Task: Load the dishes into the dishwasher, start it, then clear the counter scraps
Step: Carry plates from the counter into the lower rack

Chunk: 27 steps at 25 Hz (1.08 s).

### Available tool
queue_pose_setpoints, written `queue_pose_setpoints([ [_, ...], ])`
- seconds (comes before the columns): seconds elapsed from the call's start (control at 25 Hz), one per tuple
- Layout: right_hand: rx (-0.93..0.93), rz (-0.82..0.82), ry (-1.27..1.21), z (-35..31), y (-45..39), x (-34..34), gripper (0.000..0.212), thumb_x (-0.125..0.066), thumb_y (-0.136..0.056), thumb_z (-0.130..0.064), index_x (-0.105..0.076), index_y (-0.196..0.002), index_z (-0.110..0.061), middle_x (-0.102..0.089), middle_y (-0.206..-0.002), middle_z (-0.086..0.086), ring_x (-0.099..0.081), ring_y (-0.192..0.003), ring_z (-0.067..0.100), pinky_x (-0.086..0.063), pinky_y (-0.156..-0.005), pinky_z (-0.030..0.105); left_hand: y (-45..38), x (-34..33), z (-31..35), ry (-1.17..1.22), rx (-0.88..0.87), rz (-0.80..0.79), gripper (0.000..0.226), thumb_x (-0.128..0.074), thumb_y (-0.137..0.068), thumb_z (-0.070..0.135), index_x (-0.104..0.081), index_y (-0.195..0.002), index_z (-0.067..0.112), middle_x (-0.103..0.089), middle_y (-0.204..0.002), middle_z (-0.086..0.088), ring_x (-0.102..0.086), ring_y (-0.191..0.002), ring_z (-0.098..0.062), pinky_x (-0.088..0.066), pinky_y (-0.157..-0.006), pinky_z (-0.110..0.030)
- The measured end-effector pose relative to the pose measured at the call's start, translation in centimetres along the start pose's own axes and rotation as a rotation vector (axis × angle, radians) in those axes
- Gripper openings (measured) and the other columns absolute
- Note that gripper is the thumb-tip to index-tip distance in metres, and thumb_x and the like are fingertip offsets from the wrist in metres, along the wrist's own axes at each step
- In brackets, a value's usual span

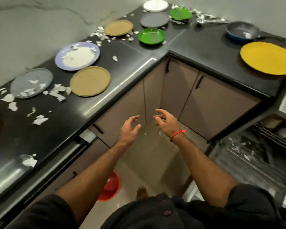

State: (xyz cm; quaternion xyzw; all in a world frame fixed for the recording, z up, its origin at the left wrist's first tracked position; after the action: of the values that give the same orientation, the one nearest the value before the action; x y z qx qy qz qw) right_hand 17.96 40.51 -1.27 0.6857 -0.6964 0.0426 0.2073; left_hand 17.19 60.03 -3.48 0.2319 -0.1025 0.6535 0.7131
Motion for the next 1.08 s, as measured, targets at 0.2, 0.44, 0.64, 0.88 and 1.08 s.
queue_pose_setpoints([
  [0.2, 0.064, -0.135, -0.112, -7.8, -6.4, -6.3, 0.032, -0.058, -0.097, -0.016, -0.059, -0.128, -0.021, -0.072, -0.103, 0.001, -0.072, -0.086, 0.019, -0.062, -0.075, 0.039, -3.8, 9.3, -1.6, 0.056, 0.049, 0.264, 0.037, -0.062, -0.099, 0.020, -0.057, -0.135, 0.028, -0.056, -0.134, 0.006, -0.063, -0.079, 0.004, -0.059, -0.078, -0.030],
  [0.44, 0.008, -0.234, -0.064, -11.4, -18.5, -14.0, 0.032, -0.060, -0.095, -0.010, -0.061, -0.127, -0.010, -0.070, -0.107, 0.016, -0.070, -0.091, 0.026, -0.061, -0.076, 0.038, -10.4, 18.4, -5.7, 0.087, 0.285, 0.600, 0.034, -0.064, -0.096, 0.017, -0.061, -0.129, 0.027, -0.052, -0.128, -0.002, -0.063, -0.099, -0.015, -0.055, -0.098, -0.041],
  [0.64, -0.010, -0.245, 0.165, -14.2, -25.8, -18.5, 0.045, -0.062, -0.092, -0.017, -0.053, -0.134, -0.005, -0.064, -0.123, 0.015, -0.059, -0.115, 0.030, -0.044, -0.100, 0.037, -14.6, 22.5, -8.3, 0.241, 0.565, 0.718, 0.061, -0.067, -0.095, 0.025, -0.042, -0.151, 0.018, -0.052, -0.144, -0.005, -0.063, -0.110, -0.023, -0.054, -0.099, -0.046],
  [0.88, -0.232, -0.197, 0.111, -13.7, -29.3, -22.3, 0.047, -0.068, -0.083, -0.014, -0.051, -0.126, -0.011, -0.053, -0.127, 0.016, -0.059, -0.105, 0.033, -0.056, -0.088, 0.046, -16.9, 23.8, -8.2, 0.497, 0.758, 0.805, 0.047, -0.071, -0.092, 0.038, -0.061, -0.132, 0.016, -0.066, -0.113, 0.000, -0.062, -0.090, -0.019, -0.048, -0.063, -0.030],
  [1.08, -0.331, -0.180, -0.263, -13.6, -28.3, -21.8, 0.043, -0.059, -0.092, -0.013, -0.043, -0.131, -0.019, -0.057, -0.120, 0.009, -0.061, -0.098, 0.026, -0.055, -0.062, 0.037, -18.0, 23.5, -4.6, 0.844, 0.587, 0.607, 0.013, -0.065, -0.097, 0.017, -0.055, -0.101, 0.010, -0.059, -0.084, -0.007, -0.063, -0.063, -0.015, -0.058, -0.055, -0.031],
])
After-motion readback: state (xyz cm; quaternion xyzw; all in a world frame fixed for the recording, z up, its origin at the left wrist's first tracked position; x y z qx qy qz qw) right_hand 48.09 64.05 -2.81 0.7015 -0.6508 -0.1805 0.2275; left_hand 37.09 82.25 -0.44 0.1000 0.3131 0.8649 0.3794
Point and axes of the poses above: each hand's wrist, its own y-axis away from the middle knuckle, its own x-axis out of the back of the hand, z = x × y, the point moved 5 cm from there along -y, towards the middle knuckle
